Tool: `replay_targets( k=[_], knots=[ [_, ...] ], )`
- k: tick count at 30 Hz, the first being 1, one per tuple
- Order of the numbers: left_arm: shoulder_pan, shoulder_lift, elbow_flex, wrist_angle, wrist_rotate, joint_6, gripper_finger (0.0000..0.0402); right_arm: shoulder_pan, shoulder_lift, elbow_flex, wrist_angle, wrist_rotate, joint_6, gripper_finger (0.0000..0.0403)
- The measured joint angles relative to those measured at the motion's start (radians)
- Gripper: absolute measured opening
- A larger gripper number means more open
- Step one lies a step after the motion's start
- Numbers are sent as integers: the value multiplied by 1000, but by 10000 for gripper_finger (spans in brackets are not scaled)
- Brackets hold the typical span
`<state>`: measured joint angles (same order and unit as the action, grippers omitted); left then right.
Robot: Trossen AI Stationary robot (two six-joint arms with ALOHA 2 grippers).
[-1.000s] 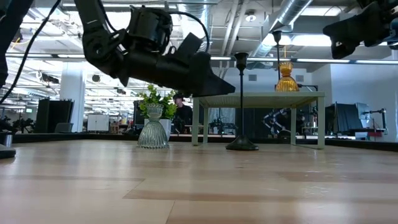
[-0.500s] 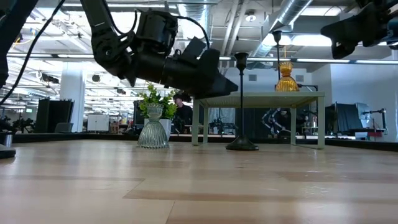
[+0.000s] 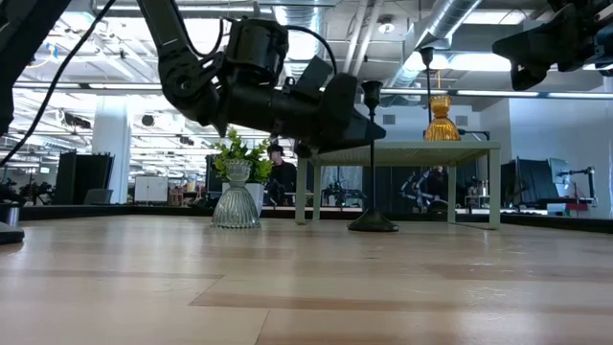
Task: Pick & Place candle stick holders
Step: Put the top right black metal candle holder on the shelf
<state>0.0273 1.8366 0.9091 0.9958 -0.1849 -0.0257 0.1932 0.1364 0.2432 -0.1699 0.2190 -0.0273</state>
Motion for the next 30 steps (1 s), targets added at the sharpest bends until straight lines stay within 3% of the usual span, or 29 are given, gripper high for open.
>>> replay_targets(
  k=[10,14,22,30],
  knots=[
    [5,3,6,0,-1,2,175,0,0,0,0,0,0,0],
    [6,4,6,0,-1,3,137,0,0,0,-1,0,0,0],
    [6,4,6,0,-1,45,23,0,0,0,-1,0,0,0],
    [6,-4,5,-6,51,48,17,0,0,0,-1,0,0,0]
  ],
)
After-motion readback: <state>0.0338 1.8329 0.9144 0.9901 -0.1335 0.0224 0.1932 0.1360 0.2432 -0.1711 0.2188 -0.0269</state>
